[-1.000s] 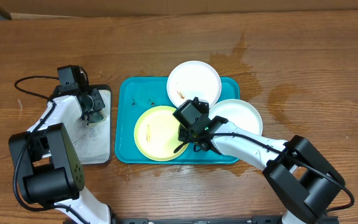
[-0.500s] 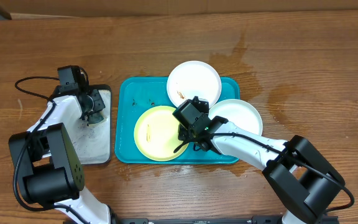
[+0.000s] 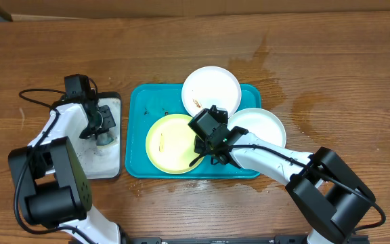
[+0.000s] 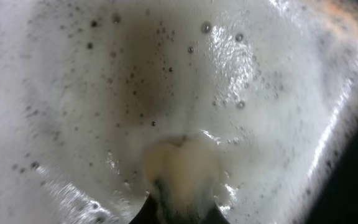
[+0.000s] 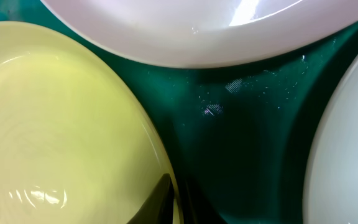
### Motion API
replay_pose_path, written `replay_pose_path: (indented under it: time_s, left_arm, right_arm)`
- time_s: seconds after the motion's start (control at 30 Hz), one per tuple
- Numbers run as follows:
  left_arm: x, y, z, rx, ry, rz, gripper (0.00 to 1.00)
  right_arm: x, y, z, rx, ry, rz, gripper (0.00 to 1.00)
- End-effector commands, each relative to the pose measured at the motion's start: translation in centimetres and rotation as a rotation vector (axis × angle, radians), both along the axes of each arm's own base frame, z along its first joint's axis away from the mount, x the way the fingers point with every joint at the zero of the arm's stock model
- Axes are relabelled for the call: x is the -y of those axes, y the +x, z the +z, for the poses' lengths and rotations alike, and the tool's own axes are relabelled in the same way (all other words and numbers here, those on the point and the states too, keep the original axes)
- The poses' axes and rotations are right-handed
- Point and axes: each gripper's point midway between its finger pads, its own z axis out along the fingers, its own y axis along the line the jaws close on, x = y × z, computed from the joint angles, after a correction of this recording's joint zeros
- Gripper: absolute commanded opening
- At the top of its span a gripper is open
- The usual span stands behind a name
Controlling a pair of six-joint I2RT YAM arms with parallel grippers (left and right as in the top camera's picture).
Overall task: Clean dirty plates on tray and stack at the side
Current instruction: 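Rub the sponge in the soapy water with the left gripper, then lift the sponge and carry it with the left gripper to the yellow plate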
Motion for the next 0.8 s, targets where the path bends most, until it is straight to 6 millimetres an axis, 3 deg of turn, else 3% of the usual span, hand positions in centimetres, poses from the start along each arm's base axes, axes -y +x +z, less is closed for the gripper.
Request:
replay_pose_path:
  time_s: [0.0,0.13,0.27,0.57,0.77]
  left_arm:
    - [-0.4,1.6,5.7,0.128,0.067,-0.076,0.04]
    - [-0.3,1.3,9.5,0.195,0.120,-0.160,0.04]
    - [-1.0,0.8,12.0,0.232,0.193,-0.180,0.04]
    - [-1.2,0.3,13.0,0.222,0.219,-0.231,0.04]
    - [-0.9,0.6,16.2,0.258,0.144,-0.233,0.04]
  right_arm:
    - [0.4,0.2,-0.3,0.006,-0.014,-0.009,0.09]
    - [0.4,0.1,-0.3,0.005,-0.015,-0.008,0.12]
    - [0.4,0.1,-0.3,0.005,-0.015,-0.008,0.18]
    - [0.3,0.1,-0.3,0.004,-0.013,-0.007,0.53]
    - [0.2,0.1,-0.3,0.003,-0.007,-0.005,0.58]
